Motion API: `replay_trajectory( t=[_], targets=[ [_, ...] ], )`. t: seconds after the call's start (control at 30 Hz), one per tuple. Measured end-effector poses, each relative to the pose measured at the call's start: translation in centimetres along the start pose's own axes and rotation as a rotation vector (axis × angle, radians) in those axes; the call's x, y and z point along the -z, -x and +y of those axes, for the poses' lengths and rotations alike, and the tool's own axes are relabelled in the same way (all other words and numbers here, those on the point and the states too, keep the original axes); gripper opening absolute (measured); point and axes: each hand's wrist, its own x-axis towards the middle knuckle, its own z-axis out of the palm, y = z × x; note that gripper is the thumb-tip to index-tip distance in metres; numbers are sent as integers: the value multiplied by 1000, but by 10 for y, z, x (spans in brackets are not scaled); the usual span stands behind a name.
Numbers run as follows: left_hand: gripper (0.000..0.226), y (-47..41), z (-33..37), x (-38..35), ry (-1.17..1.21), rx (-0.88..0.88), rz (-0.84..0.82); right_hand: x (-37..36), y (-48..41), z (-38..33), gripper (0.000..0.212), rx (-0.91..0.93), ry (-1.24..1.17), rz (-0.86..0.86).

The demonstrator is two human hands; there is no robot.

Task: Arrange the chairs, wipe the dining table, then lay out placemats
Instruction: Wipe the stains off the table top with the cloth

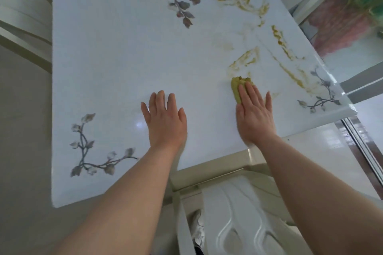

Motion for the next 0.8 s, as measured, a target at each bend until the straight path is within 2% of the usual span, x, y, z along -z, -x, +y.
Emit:
replay_trajectory(
  t=[0.13,0.33,0.47,0.67,0.8],
  targets=[
    [44,3,5,-5,-3,20,44,-3,-5,-11,59,-21,38,-7],
    [41,5,8,-3,-31,22,77,-10,-7,-70,58,344,-28,-63],
    [38,5,6,-4,-17,22,102,-8,-35,-57,56,454,-27,-45],
    [35,5,6,-6,7,31,126,0,-69,12,56,159,-12,22],
    [35,4,6,-7,10,41,117,-1,-52,11,59,34,9,35]
  ],
)
